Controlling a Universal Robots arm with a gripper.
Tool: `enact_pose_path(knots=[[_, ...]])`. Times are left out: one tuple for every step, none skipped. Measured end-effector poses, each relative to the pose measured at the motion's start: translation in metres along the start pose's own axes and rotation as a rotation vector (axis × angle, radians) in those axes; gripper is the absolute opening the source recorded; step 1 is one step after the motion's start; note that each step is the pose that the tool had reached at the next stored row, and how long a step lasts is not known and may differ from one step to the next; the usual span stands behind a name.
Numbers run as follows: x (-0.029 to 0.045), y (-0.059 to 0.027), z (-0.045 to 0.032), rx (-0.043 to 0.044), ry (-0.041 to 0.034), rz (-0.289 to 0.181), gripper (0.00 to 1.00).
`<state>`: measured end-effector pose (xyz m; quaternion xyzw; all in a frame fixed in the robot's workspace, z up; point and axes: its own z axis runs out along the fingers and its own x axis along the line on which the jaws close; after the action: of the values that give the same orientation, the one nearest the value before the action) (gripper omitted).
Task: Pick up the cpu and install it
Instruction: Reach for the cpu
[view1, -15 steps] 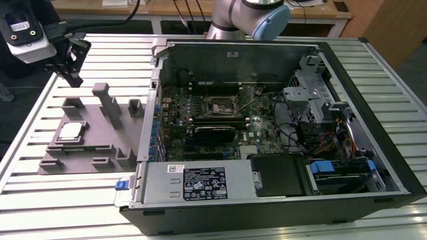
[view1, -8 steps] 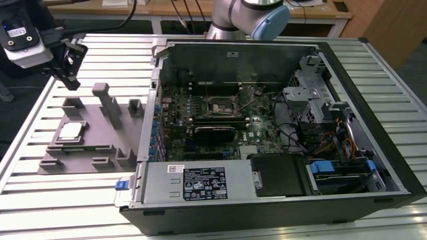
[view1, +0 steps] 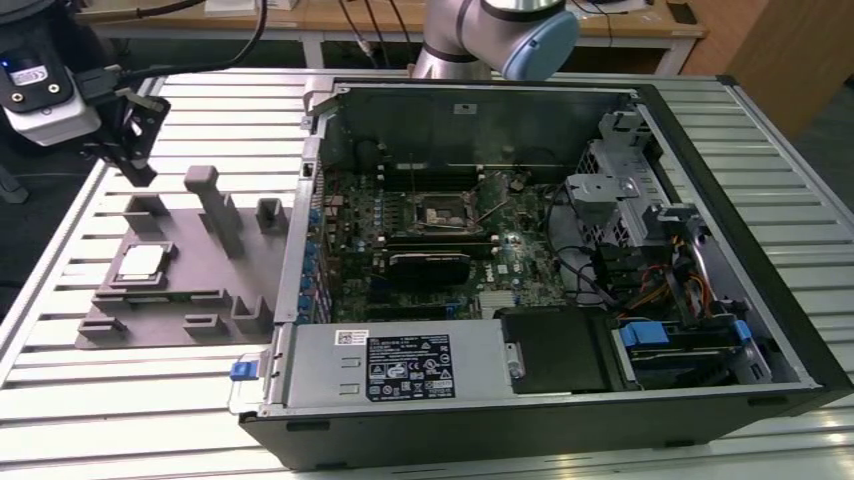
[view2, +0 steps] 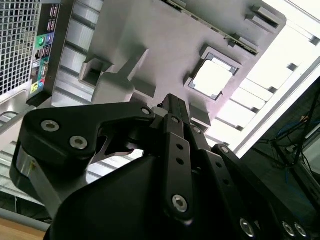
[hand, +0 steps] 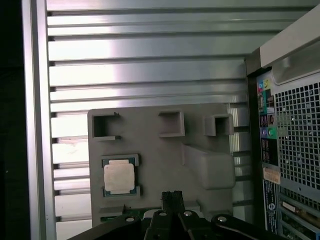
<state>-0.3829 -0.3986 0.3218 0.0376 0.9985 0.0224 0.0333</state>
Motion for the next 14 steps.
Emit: enact_pose_path(knots=[[0.0008,-0.0001,0.0009,0.0001,0.0001,0.0,0.11],[0.0017,-0.0002,0.002,0.0,0.0,0.0,0.11],[0.0026,-0.0003,0.003,0.0,0.0,0.0,0.11],[0.0036,-0.0004,0.0041,0.0,-0.0001,0.0,0.11],[0.0046,-0.0005,0.0051,-0.0001,-0.0001,0.0,0.11],[0.0054,-0.0006,0.006,-0.0001,-0.0001,0.0,0.11],[0.0063,-0.0007,0.007,-0.0001,-0.0001,0.0,0.11],[0.0074,-0.0009,0.008,0.0,0.0,0.0,0.11],[0.0084,-0.001,0.0091,-0.0001,-0.0001,0.0,0.11],[0.0093,-0.0011,0.0101,0.0,0.0,0.0,0.11],[0.0102,-0.0012,0.0111,0.0001,0.0001,0.0,0.11],[0.011,-0.0013,0.0121,0.0,0.0001,0.0,0.11],[0.012,-0.0014,0.0131,0.0,-0.0001,0.0,0.11],[0.0132,-0.0016,0.014,0.0,0.0,0.0,0.11]])
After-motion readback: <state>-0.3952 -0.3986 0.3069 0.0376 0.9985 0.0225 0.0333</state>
